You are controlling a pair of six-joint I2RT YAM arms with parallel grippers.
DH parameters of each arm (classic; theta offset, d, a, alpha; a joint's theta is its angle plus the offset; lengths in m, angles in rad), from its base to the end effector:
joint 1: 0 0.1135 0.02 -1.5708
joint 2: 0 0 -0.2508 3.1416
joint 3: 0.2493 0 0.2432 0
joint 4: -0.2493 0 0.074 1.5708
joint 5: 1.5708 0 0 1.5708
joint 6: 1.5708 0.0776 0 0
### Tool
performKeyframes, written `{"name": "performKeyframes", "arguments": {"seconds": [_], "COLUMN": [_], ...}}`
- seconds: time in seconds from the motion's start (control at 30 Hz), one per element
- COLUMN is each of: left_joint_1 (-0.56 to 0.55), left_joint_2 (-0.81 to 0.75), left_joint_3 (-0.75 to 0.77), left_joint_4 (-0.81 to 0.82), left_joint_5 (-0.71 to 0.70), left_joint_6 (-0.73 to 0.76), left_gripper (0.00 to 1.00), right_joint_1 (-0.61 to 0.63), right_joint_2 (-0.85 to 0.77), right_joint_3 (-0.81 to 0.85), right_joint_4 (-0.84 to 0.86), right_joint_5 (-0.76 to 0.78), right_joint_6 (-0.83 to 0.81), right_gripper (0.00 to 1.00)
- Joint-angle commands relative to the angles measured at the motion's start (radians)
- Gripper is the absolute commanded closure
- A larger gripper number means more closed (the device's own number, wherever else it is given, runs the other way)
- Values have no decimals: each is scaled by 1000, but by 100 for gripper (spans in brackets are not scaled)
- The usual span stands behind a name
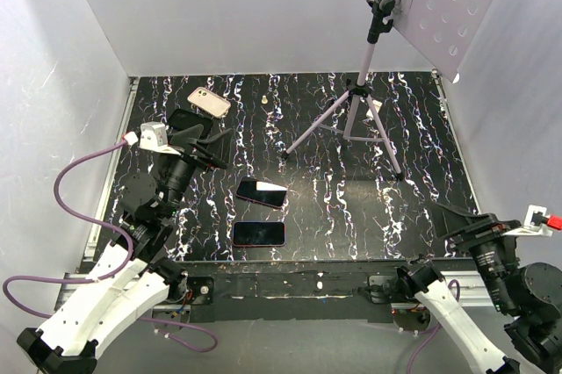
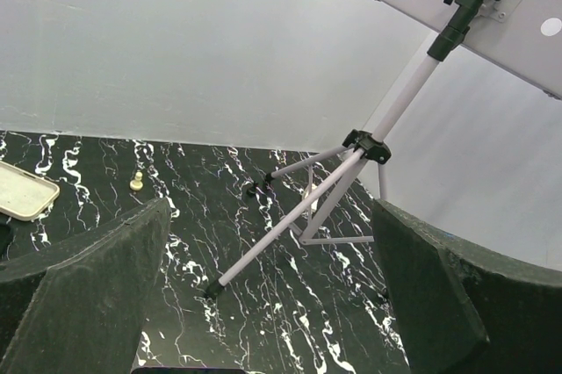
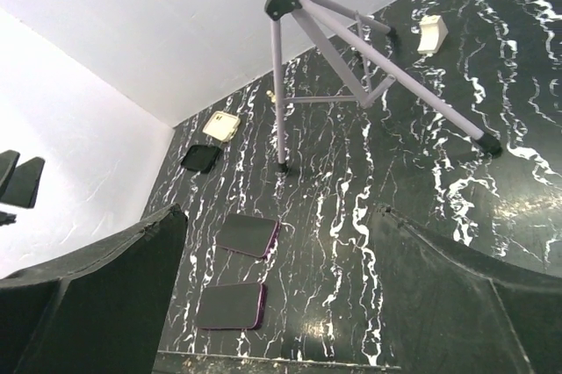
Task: Take the phone out of the phone case
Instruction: Reset both arms
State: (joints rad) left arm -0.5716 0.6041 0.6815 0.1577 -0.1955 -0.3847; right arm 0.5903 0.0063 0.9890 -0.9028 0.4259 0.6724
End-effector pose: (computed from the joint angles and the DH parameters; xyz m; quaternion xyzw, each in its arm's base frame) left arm 0.1679 -0.0901 0.3690 -0.0188 0.6208 -0.3059 0.7216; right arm 0.0131 -0.0298 0.3560 0.1824 0.6560 0.3082 0.6644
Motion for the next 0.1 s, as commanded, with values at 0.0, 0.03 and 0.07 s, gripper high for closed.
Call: {"name": "performKeyframes", "arguments": {"seconds": [0.0,0.03,0.07], "left_joint_1": [-2,-2,-2], "left_joint_2": [-9,-9,-10], "left_joint_3": [26,29,29], "left_joint_4": [-6,-7,-7], "left_joint_5": [-13,-13,-15], "left_joint_6": [18,18,18], "left_gripper": [2,2,2], "right_joint_1": [2,2,2], "right_joint_2": [27,49,61], "right_joint_3": [72,94,108], "right_joint_4": [-77,-115,-139], "right_joint_5": [105,132,143], "right_joint_6": [50,67,72], "right_gripper": [8,8,8]}}
